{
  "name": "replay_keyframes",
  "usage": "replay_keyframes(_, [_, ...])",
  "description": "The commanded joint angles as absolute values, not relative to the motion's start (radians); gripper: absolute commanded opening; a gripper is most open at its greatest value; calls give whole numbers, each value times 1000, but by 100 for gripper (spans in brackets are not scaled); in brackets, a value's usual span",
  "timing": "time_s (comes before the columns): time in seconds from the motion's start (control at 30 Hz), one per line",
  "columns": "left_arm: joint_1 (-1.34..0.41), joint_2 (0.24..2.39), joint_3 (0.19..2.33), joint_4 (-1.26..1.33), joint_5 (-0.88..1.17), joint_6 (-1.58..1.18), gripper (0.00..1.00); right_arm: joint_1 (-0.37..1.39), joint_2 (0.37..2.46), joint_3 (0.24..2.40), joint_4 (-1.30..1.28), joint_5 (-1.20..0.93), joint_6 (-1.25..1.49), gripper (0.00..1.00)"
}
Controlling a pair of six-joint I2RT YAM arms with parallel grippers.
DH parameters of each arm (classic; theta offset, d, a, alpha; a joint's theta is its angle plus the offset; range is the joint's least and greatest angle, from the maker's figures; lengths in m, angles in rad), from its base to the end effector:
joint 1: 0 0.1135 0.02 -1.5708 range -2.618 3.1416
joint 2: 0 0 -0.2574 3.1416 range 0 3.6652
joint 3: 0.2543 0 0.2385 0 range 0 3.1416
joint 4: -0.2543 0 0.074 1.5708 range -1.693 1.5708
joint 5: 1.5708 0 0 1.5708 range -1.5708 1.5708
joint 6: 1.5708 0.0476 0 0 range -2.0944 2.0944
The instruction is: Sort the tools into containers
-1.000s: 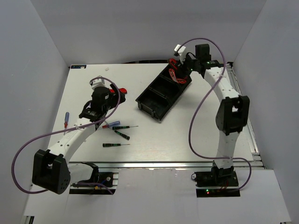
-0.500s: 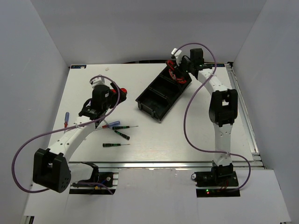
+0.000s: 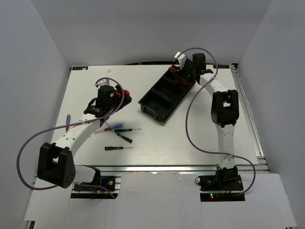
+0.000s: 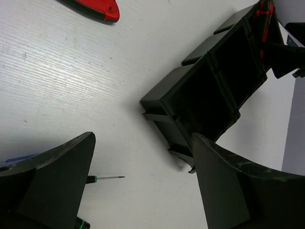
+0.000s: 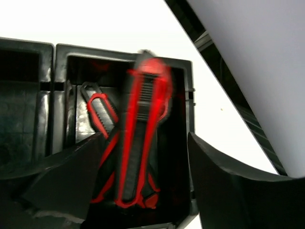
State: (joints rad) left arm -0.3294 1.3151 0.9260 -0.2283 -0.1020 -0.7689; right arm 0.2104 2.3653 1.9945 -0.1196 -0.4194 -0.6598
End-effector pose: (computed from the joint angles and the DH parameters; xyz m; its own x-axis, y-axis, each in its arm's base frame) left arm 0.2762 -0.0893 0.2602 -0.5628 -0.5386 -0.6270 -0.2061 0.8260 -0.5246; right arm 0.5281 0.1326 0.2108 -0.0317 -0.5792 -0.8146 -0.7106 0.5862 -0.3892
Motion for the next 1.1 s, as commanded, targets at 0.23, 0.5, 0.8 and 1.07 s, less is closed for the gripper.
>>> replay_keyframes(0.23, [-273, 1367, 991, -245, -66, -900, 89, 147, 2142, 1953, -211, -641, -641, 85])
replay_keyframes(0.5, [-149, 1638, 1234, -490, -2, -1040, 59, 135, 1872, 1642, -416, -865, -664, 85])
replay_keyframes(0.8, [-127, 1991, 1577, -638, -80, -1049, 91, 133, 1661, 1299, -377, -854, -614, 85])
replay_keyframes(1.07, [-104, 2170, 1834, -703, -107, -1098, 91, 127, 1605, 1201, -371, -862, -600, 86])
